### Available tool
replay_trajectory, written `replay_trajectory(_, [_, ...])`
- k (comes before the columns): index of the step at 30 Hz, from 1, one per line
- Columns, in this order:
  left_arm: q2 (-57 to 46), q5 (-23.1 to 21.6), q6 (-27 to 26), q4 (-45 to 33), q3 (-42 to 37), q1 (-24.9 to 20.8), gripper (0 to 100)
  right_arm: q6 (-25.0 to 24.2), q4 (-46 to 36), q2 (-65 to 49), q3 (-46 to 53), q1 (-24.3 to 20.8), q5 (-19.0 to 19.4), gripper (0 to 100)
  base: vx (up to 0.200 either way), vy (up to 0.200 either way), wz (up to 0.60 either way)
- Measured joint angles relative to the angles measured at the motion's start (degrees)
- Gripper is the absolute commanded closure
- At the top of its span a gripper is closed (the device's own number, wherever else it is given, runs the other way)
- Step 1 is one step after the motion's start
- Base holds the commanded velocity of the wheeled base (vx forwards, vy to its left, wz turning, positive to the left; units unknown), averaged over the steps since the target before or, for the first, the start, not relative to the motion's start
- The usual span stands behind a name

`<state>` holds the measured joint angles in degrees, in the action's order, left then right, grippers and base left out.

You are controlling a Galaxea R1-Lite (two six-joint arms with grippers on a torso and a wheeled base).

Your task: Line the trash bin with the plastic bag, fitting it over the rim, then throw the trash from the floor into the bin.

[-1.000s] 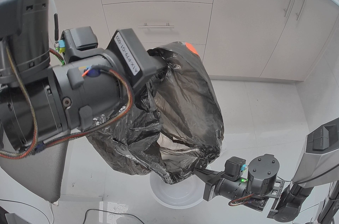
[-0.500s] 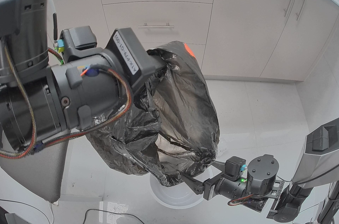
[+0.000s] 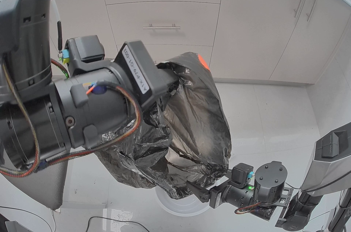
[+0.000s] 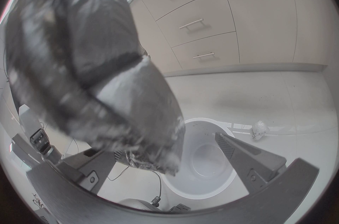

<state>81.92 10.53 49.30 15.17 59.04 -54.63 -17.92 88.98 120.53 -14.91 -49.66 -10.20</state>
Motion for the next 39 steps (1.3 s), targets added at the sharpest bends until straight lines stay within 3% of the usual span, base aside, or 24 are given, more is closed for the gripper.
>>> replay_trajectory(11, [-0.11, 0.0, 0.32, 0.02, -0.63, -1.74, 100, -1.34, -0.02, -0.4, -0.41, -0.55, -0.3, 0, 0.0, 0.0, 0.0])
replay_trajectory(12, [-0.09, -0.02, 0.34, 0.02, -0.63, -1.85, 100, -1.45, 0.0, -0.41, -0.55, -0.59, -0.41, 100, 0.0, 0.0, 0.0])
replay_trajectory(23, [-0.11, -0.94, 0.27, 0.1, -0.88, -2.27, 100, -1.29, 0.0, -0.57, -0.82, -0.57, -0.99, 100, 0.0, 0.0, 0.0])
replay_trajectory(34, [-0.55, -8.48, 0.16, 0.45, -2.79, -1.77, 100, 0.09, -0.02, -5.75, -0.24, 1.82, 0.38, 100, 0.0, 0.0, 0.0])
replay_trajectory(39, [-0.09, -12.47, -0.01, 0.67, -3.84, -1.11, 100, 0.93, -8.97, -10.33, -0.27, 2.56, 3.04, 100, 0.0, 0.0, 0.0])
